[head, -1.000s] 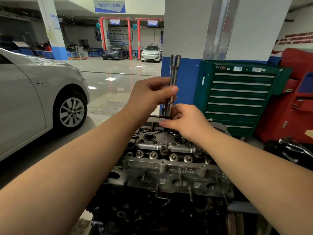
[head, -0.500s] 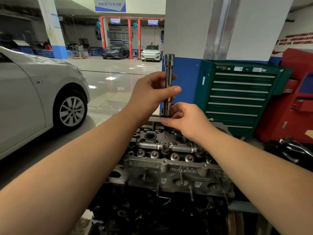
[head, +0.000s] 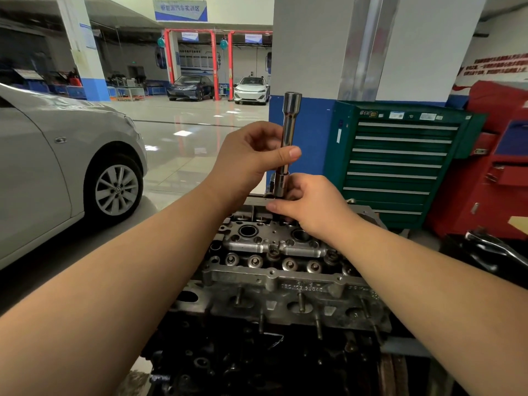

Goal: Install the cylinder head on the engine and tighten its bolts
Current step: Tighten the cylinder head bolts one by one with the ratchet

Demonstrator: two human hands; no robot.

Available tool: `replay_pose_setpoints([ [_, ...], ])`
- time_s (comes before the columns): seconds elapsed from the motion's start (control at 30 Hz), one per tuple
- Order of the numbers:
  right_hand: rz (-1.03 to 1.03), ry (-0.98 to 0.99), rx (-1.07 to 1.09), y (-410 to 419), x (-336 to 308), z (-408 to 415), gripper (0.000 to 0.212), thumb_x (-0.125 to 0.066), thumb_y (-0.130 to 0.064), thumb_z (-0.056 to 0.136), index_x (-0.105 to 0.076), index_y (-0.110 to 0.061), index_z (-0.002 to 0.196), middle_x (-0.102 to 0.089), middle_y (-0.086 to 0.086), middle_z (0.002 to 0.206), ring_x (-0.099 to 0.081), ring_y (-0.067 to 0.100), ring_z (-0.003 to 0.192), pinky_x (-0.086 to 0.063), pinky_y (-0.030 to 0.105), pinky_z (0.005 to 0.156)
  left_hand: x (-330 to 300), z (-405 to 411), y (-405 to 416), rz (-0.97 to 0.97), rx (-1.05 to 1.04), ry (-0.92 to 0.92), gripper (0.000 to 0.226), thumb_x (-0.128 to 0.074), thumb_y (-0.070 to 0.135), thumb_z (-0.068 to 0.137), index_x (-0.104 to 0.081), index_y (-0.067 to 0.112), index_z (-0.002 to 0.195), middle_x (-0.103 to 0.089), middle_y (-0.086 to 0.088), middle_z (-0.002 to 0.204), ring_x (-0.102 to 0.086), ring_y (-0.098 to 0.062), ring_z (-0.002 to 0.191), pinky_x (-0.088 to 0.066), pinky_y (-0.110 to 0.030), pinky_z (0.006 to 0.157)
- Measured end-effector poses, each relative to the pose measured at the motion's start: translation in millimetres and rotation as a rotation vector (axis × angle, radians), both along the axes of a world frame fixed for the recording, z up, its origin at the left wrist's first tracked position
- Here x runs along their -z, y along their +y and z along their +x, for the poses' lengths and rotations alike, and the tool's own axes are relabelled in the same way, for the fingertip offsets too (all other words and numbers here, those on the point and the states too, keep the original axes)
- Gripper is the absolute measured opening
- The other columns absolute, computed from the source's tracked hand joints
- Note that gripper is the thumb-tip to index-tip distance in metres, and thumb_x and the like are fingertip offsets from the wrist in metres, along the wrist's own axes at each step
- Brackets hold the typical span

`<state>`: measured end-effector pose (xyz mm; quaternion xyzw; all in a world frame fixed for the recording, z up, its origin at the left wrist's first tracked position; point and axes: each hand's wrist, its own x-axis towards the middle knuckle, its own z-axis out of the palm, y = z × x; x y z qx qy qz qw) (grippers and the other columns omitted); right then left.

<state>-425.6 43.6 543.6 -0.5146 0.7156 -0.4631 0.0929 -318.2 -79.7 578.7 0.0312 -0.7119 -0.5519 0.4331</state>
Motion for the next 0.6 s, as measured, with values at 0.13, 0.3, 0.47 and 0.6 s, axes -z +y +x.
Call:
replay_pose_setpoints([
  [0.13, -0.018, -0.108, -0.104, 1.9, 1.3, -0.1, 0.018, -0.075, -0.016, 0.094, -0.071, -0.029, 0.106, -0.079, -0.006, 0.107, -0.073, 0.011, 0.107, -0.054, 0.048, 0.104, 2.1, 1.5, -1.6, 0.051, 0.080, -0.002, 0.024, -0.070, 0.005, 0.097, -0.071, 0.002, 0.121, -0.078, -0.011, 0.093, -0.078, -0.029, 0.087, -0.063, -0.042, 0.085],
  [0.3, 0.000, -0.035, -0.038, -0.3, -0.8, -0.5, 0.018, -0.080, -0.020, 0.091, -0.070, -0.025, 0.105, -0.079, -0.004, 0.094, -0.075, 0.013, 0.089, -0.059, 0.046, 0.090, 1.6, 0.8, 4.6, 0.066, 0.095, -0.002, 0.029, -0.077, 0.017, 0.090, -0.074, 0.008, 0.117, -0.076, -0.007, 0.101, -0.074, -0.023, 0.090, -0.061, -0.041, 0.086],
  [0.47, -0.026, 0.015, 0.059, 1.1, -1.2, 0.1, 0.030, -0.092, -0.040, 0.075, -0.068, -0.028, 0.089, -0.075, -0.008, 0.077, -0.066, -0.002, 0.064, -0.048, 0.025, 0.063, -0.1, -0.6, 0.6, 0.044, -0.024, 0.017, 0.047, -0.089, 0.012, 0.081, -0.068, 0.009, 0.122, -0.077, -0.010, 0.086, -0.077, -0.025, 0.079, -0.061, -0.036, 0.077],
  [0.6, -0.056, -0.118, -0.120, 3.2, 0.3, 1.8, 0.022, -0.074, -0.009, 0.094, -0.070, -0.029, 0.102, -0.080, -0.005, 0.102, -0.075, 0.011, 0.102, -0.056, 0.043, 0.101, 1.6, 0.6, 1.2, 0.119, 0.055, 0.059, 0.035, -0.073, 0.003, 0.095, -0.065, -0.002, 0.129, -0.079, -0.018, 0.093, -0.078, -0.037, 0.090, -0.064, -0.041, 0.082],
])
